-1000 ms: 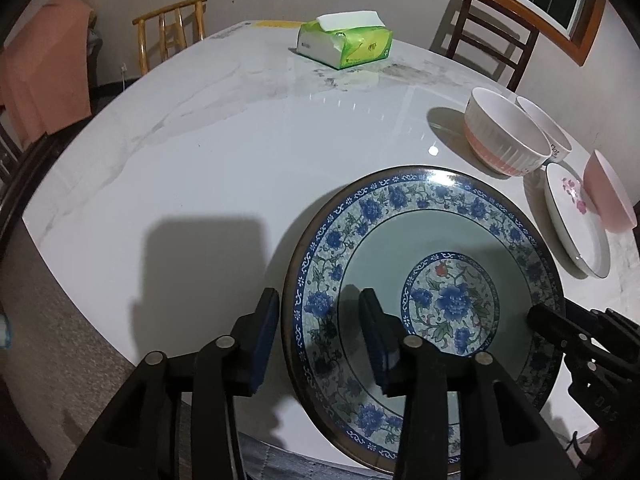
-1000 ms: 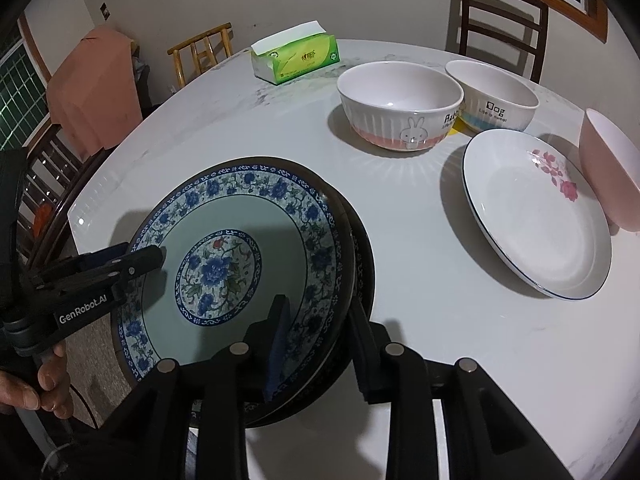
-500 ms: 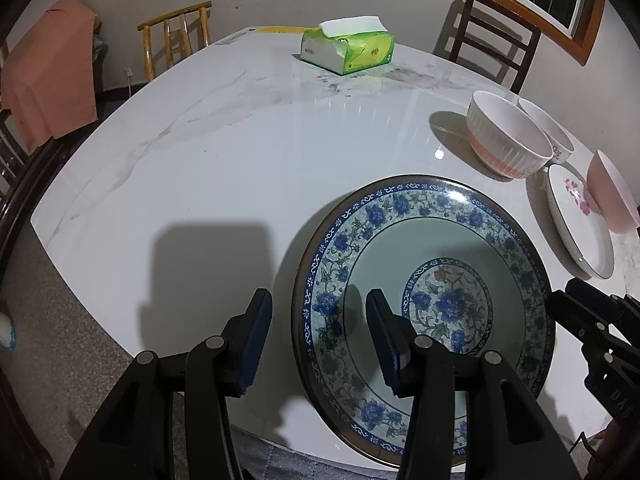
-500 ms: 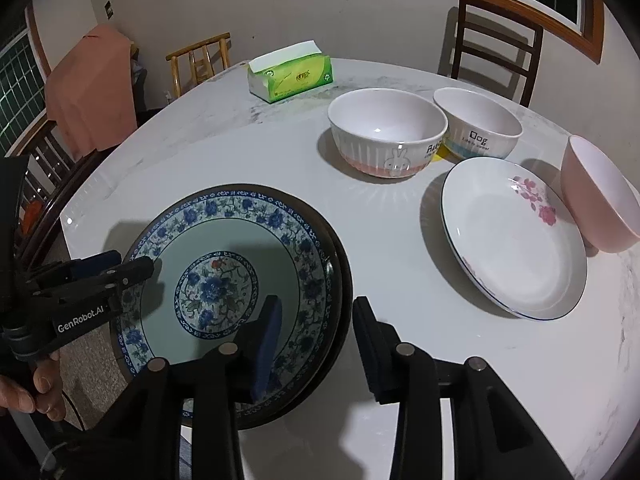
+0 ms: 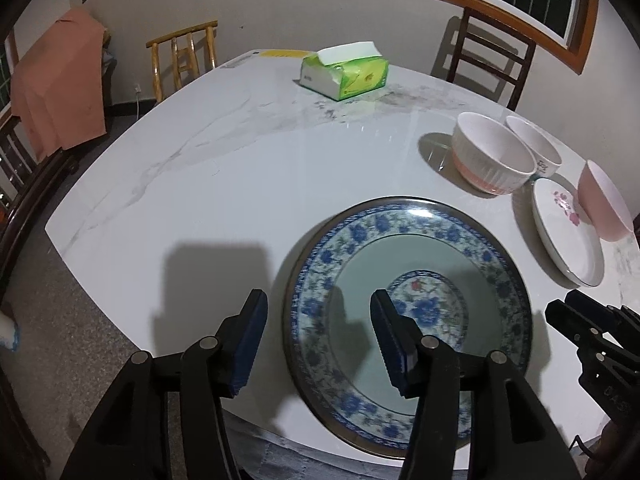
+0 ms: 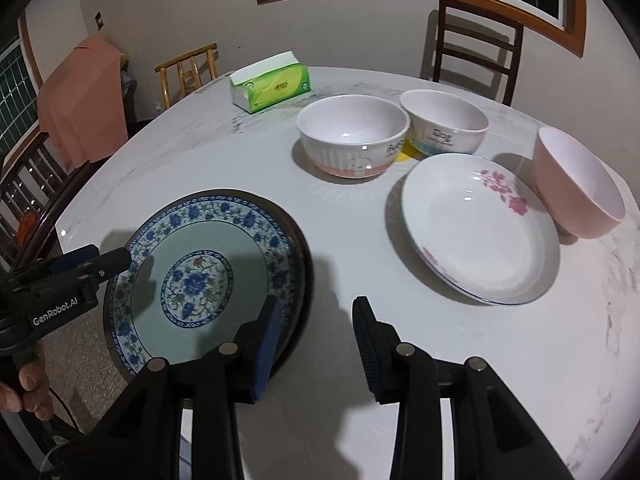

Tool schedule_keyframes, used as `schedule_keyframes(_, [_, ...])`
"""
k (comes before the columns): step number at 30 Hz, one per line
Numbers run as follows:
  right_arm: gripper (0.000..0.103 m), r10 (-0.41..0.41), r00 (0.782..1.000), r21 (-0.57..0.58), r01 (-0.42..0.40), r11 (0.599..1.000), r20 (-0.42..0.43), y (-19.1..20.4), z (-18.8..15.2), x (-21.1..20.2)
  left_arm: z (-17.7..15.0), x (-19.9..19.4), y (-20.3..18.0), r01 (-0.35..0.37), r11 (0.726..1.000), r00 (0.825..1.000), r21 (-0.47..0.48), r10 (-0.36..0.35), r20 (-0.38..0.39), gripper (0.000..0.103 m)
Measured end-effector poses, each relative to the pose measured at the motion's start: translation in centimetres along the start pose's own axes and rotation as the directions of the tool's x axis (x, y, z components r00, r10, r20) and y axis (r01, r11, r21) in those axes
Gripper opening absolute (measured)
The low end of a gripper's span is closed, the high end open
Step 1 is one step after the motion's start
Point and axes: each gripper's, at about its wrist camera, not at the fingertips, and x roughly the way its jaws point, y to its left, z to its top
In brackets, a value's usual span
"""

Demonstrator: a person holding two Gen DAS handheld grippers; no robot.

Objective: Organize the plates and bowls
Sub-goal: 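Move the left tool toward the white plate with pink flowers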

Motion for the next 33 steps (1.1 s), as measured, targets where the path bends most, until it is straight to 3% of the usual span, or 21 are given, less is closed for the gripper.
schedule_keyframes(22, [0.037,-0.093,0.992,0.22,0.072,0.973,0.09,-12.3,-2.6,-2.3,0.5,-0.3,-10.0,0.115,0.985,0.993,0.127,-0.117,0.006,0.052])
schedule_keyframes(33, [0.037,-0.106,0.988,0.291,0.068,0.954,0.117,-18.5,-1.0,-0.9,2.3,2.0,-15.9,0.197,0.967,0.98,0.161,-0.197,-0.013,0.052])
